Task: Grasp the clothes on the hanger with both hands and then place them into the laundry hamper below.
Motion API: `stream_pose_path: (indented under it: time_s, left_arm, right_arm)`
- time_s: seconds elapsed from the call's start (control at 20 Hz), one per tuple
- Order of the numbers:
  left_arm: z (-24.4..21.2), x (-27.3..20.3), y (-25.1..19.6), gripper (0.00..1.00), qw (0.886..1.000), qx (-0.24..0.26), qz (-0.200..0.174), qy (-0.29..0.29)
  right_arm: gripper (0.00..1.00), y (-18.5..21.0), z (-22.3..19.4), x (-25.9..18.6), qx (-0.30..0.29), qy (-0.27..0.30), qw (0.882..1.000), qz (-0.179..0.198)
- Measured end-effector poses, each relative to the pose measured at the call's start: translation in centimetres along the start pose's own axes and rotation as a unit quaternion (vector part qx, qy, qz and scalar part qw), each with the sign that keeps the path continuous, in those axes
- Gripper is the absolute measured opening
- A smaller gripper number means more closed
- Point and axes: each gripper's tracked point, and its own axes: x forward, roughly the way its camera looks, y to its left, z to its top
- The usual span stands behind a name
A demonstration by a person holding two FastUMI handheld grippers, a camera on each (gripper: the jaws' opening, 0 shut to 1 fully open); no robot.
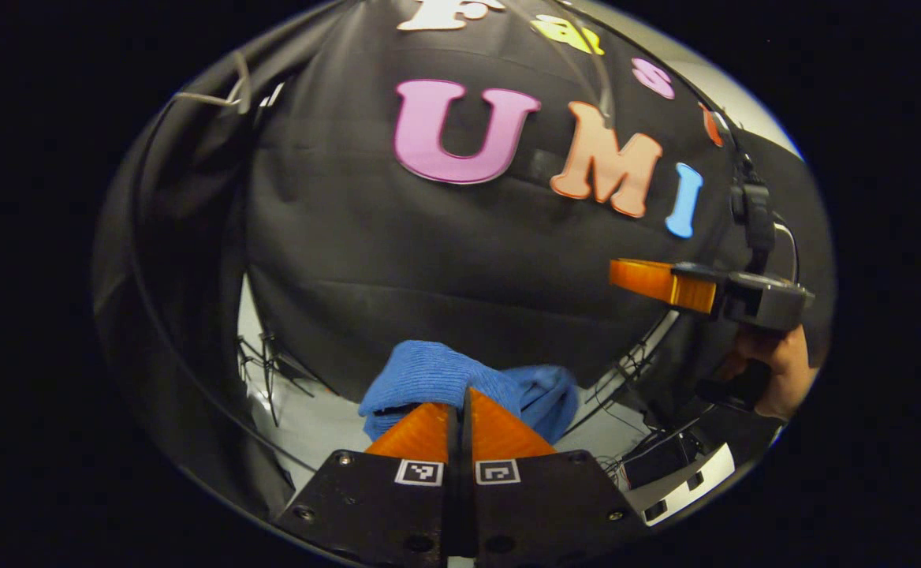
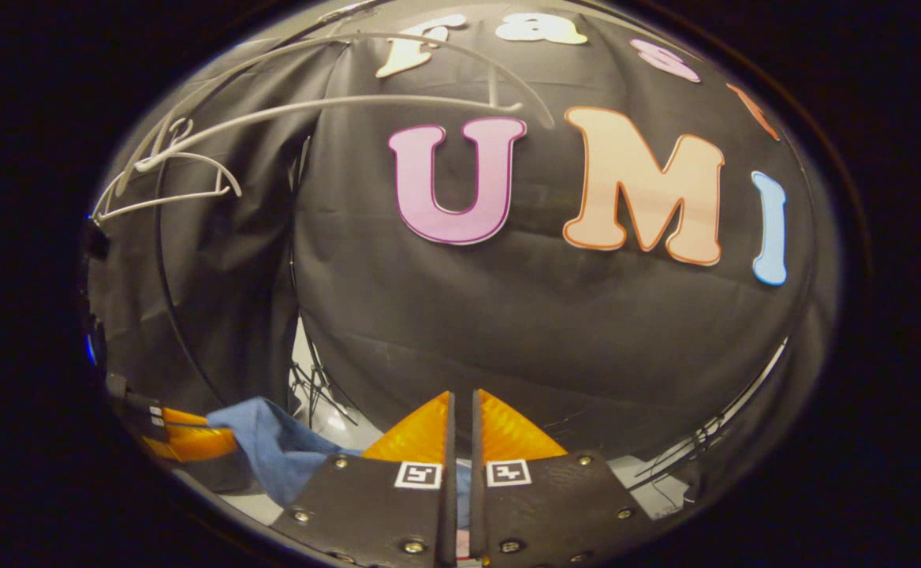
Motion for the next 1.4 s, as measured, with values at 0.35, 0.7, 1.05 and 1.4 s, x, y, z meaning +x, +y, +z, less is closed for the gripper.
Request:
stream_pose_path:
  time_s: [0.35,0.7,1.05,1.4]
  left_arm:
    - [-0.3,4.9,-6.3,0.01,0.993,0.096,-0.031,0.053]
    - [-0.2,7.0,-4.8,0.33,0.99,0.08,0.022,0.118]
    - [6.8,4.9,-6.9,0.83,0.987,0.141,0.027,0.066]
    - [12.8,-3.2,-6.0,0.89,0.992,0.112,0.052,-0.035]
  right_arm:
    - [0.07,-2.9,-4.8,-2.8,0.044,0.05,0.998,-0.006]
    - [0.07,-5.1,-6.7,-5.5,0.063,0.054,0.996,-0.023]
    - [0.27,-4.8,-6.0,-6.6,0.075,0.044,0.995,-0.039]
    - [0.96,-3.8,0.3,-9.0,0.077,-0.009,0.996,-0.049]
